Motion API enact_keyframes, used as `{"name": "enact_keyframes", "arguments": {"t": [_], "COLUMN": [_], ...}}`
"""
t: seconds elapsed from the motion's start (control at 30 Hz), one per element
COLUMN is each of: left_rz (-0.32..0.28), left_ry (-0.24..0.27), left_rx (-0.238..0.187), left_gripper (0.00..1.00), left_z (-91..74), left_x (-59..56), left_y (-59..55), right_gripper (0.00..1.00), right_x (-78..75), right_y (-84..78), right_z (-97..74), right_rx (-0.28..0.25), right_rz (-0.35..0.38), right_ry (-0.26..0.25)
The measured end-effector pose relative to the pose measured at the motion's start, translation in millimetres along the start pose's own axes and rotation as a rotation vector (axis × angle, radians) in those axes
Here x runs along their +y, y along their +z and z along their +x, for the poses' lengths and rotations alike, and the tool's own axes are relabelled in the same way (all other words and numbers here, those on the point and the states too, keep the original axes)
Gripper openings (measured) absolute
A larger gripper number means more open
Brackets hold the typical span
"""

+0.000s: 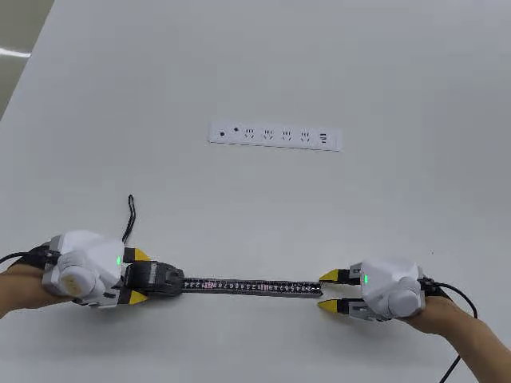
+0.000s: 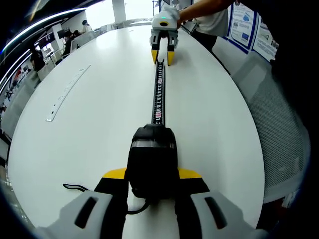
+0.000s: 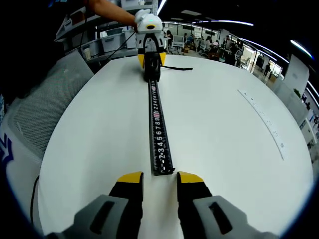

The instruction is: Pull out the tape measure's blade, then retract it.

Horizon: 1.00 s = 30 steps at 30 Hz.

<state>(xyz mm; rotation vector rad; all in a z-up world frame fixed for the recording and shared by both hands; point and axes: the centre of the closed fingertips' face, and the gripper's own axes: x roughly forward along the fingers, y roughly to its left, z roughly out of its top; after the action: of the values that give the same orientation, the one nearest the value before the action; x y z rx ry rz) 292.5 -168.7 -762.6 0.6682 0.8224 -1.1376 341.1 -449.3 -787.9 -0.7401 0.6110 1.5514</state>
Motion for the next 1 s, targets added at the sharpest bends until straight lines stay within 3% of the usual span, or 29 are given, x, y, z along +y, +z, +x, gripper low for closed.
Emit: {"name": "enact_keyframes", "arguments": {"t": [0.3, 0.43, 0.53, 0.67, 0.77, 1.0], "left_rz": [-0.051, -0.1, -0.138, -0.201, -0.255, -0.323], "left_ry": [0.026, 0.058, 0.074, 0.123, 0.146, 0.186], "left_rx": [-0.025, -0.061, -0.082, -0.114, -0.148, -0.182], "left_gripper": [0.43, 0.53, 0.55, 0.6, 0.64, 0.72], "left_z": [-6.8, -13.5, -18.8, -26.3, -31.4, -41.1], "left_x": [-3.7, -2.9, -4.0, -4.5, -9.5, -26.3], "left_y": [2.7, 4.9, 3.6, 0.4, -0.1, -5.9], "right_gripper": [0.34, 0.39, 0.42, 0.49, 0.55, 0.65], "right_x": [3.1, 2.3, 2.2, 4.3, 6.5, 12.2], "right_y": [-0.3, -1.0, -1.3, 1.8, 3.6, 11.5], "right_z": [-6.5, -11.2, -14.5, -19.4, -22.4, -33.1], "right_rx": [-0.003, 0.004, 0.002, -0.016, -0.02, -0.05], "right_rz": [0.034, 0.068, 0.096, 0.179, 0.194, 0.284], "right_ry": [-0.038, -0.072, -0.097, -0.126, -0.153, -0.221]}}
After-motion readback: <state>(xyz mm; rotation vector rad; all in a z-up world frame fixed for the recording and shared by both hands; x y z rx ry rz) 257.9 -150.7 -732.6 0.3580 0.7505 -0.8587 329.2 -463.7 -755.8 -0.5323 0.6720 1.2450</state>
